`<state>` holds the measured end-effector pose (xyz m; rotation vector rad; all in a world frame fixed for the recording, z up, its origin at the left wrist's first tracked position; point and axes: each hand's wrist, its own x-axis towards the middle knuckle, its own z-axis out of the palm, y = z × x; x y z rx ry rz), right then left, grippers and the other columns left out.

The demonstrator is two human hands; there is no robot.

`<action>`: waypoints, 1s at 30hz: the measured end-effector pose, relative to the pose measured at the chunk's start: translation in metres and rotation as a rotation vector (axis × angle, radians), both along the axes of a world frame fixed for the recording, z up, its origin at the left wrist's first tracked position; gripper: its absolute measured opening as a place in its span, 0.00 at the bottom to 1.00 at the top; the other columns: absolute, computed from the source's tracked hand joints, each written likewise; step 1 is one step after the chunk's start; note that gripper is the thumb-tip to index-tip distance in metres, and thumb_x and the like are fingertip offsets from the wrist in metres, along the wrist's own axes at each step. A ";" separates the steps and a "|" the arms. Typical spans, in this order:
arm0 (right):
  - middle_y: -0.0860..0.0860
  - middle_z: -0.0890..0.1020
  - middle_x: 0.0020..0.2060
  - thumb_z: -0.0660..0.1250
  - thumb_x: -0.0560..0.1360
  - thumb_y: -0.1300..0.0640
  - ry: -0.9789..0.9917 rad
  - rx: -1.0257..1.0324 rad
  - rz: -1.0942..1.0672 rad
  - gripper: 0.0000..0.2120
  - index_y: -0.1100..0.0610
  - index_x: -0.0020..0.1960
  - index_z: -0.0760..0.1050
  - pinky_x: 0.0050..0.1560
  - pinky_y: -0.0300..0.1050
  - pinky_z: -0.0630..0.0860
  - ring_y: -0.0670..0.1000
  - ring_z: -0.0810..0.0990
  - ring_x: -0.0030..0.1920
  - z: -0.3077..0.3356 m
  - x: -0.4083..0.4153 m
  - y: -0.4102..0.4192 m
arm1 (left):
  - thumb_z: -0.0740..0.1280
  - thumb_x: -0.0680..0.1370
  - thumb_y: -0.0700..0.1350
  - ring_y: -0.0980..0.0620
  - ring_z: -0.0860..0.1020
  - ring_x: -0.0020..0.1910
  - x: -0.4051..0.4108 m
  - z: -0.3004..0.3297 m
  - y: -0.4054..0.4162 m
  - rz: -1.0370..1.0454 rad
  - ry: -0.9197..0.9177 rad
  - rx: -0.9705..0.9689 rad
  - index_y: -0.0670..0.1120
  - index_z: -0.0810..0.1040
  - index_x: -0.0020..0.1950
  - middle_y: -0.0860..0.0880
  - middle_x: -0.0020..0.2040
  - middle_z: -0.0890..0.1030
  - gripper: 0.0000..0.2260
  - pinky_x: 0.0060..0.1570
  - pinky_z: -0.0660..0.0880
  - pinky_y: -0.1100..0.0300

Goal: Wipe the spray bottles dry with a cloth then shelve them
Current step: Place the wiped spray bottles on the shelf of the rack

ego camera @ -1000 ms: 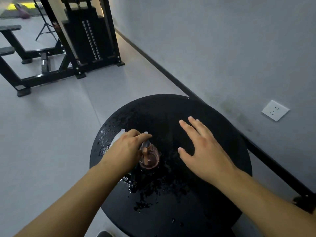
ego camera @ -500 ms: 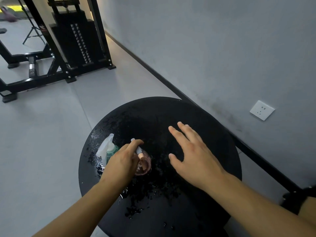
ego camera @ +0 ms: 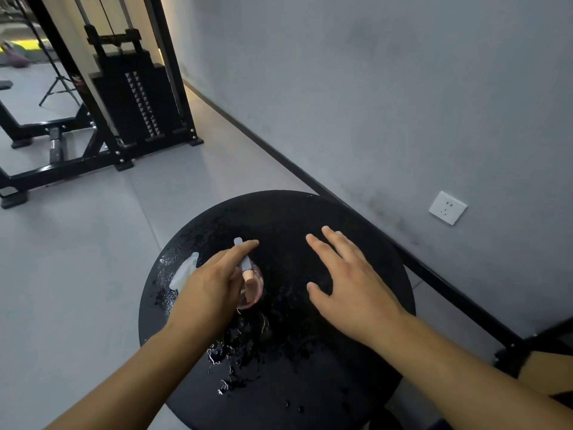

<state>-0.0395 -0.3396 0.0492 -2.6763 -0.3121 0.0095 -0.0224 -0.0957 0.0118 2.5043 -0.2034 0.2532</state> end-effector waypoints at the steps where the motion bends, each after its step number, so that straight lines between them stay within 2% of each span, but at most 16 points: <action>1: 0.40 0.43 0.80 0.63 0.80 0.46 -0.004 0.004 -0.011 0.36 0.39 0.80 0.46 0.77 0.46 0.50 0.43 0.40 0.79 0.005 -0.005 -0.003 | 0.64 0.86 0.41 0.61 0.76 0.42 -0.005 0.008 -0.003 -0.006 -0.008 0.006 0.61 0.73 0.77 0.55 0.55 0.82 0.23 0.43 0.68 0.76; 4: 0.39 0.43 0.80 0.63 0.80 0.46 -0.029 0.014 -0.038 0.36 0.39 0.80 0.46 0.77 0.45 0.50 0.42 0.40 0.79 0.021 -0.022 -0.014 | 0.65 0.85 0.41 0.58 0.74 0.46 -0.017 0.034 -0.012 -0.039 -0.047 0.039 0.62 0.73 0.77 0.55 0.57 0.84 0.23 0.42 0.67 0.73; 7: 0.37 0.43 0.79 0.62 0.80 0.45 -0.053 0.013 -0.075 0.35 0.38 0.80 0.46 0.76 0.42 0.47 0.41 0.40 0.79 0.036 -0.045 -0.032 | 0.66 0.83 0.40 0.57 0.75 0.47 -0.029 0.063 -0.025 -0.068 -0.086 0.029 0.63 0.74 0.76 0.54 0.58 0.84 0.25 0.43 0.70 0.62; 10: 0.37 0.43 0.79 0.63 0.80 0.45 -0.080 0.033 -0.129 0.35 0.37 0.80 0.46 0.77 0.44 0.50 0.41 0.41 0.79 0.058 -0.071 -0.054 | 0.67 0.82 0.37 0.55 0.74 0.45 -0.044 0.095 -0.043 -0.100 -0.134 0.005 0.63 0.74 0.76 0.58 0.49 0.81 0.28 0.42 0.68 0.67; 13: 0.37 0.45 0.79 0.63 0.80 0.45 -0.122 0.044 -0.178 0.35 0.38 0.80 0.47 0.77 0.44 0.51 0.42 0.43 0.79 0.080 -0.098 -0.077 | 0.67 0.81 0.35 0.53 0.74 0.43 -0.059 0.126 -0.066 -0.133 -0.176 0.012 0.64 0.73 0.76 0.63 0.40 0.74 0.31 0.41 0.67 0.63; 15: 0.38 0.45 0.80 0.64 0.80 0.45 -0.156 0.046 -0.208 0.35 0.39 0.80 0.48 0.78 0.45 0.51 0.42 0.43 0.79 0.092 -0.117 -0.093 | 0.67 0.80 0.34 0.53 0.78 0.44 -0.071 0.143 -0.084 -0.179 -0.194 0.005 0.65 0.73 0.76 0.66 0.39 0.73 0.32 0.40 0.66 0.70; 17: 0.38 0.45 0.80 0.63 0.80 0.45 -0.182 0.054 -0.242 0.35 0.39 0.80 0.49 0.79 0.46 0.51 0.43 0.43 0.79 0.102 -0.138 -0.110 | 0.67 0.81 0.34 0.51 0.82 0.48 -0.086 0.158 -0.104 -0.241 -0.204 0.006 0.66 0.72 0.76 0.65 0.42 0.76 0.32 0.41 0.68 0.70; 18: 0.38 0.45 0.80 0.63 0.80 0.45 -0.187 0.059 -0.262 0.34 0.39 0.80 0.49 0.79 0.46 0.51 0.42 0.43 0.79 0.107 -0.149 -0.118 | 0.67 0.81 0.35 0.50 0.84 0.51 -0.093 0.164 -0.114 -0.279 -0.208 0.002 0.67 0.71 0.76 0.64 0.46 0.80 0.32 0.42 0.71 0.67; 20: 0.38 0.44 0.80 0.63 0.80 0.45 -0.188 0.060 -0.303 0.34 0.39 0.80 0.48 0.79 0.47 0.51 0.42 0.43 0.79 0.114 -0.170 -0.137 | 0.66 0.81 0.34 0.48 0.86 0.55 -0.107 0.174 -0.136 -0.353 -0.222 -0.018 0.68 0.68 0.77 0.57 0.58 0.85 0.34 0.47 0.79 0.55; 22: 0.39 0.44 0.80 0.63 0.80 0.45 -0.195 0.051 -0.343 0.35 0.39 0.80 0.48 0.79 0.47 0.51 0.43 0.43 0.79 0.117 -0.190 -0.156 | 0.65 0.81 0.34 0.48 0.86 0.57 -0.119 0.182 -0.159 -0.401 -0.234 -0.041 0.69 0.67 0.77 0.54 0.66 0.84 0.34 0.51 0.81 0.52; 25: 0.39 0.44 0.80 0.64 0.80 0.45 -0.212 0.025 -0.410 0.36 0.39 0.80 0.47 0.79 0.46 0.51 0.43 0.44 0.79 0.121 -0.222 -0.188 | 0.64 0.81 0.35 0.51 0.85 0.58 -0.137 0.191 -0.195 -0.480 -0.235 -0.053 0.69 0.66 0.78 0.55 0.65 0.84 0.34 0.52 0.80 0.56; 28: 0.38 0.43 0.79 0.64 0.80 0.45 -0.217 0.015 -0.475 0.36 0.39 0.80 0.47 0.78 0.47 0.52 0.43 0.43 0.79 0.124 -0.251 -0.219 | 0.63 0.79 0.33 0.51 0.85 0.56 -0.154 0.193 -0.231 -0.568 -0.223 -0.049 0.68 0.67 0.79 0.53 0.62 0.84 0.37 0.54 0.81 0.51; 30: 0.37 0.43 0.79 0.64 0.80 0.44 -0.226 0.005 -0.522 0.36 0.38 0.80 0.47 0.78 0.47 0.52 0.43 0.42 0.79 0.124 -0.269 -0.239 | 0.63 0.80 0.33 0.51 0.83 0.55 -0.164 0.190 -0.256 -0.625 -0.224 -0.025 0.68 0.66 0.79 0.53 0.61 0.83 0.37 0.55 0.81 0.52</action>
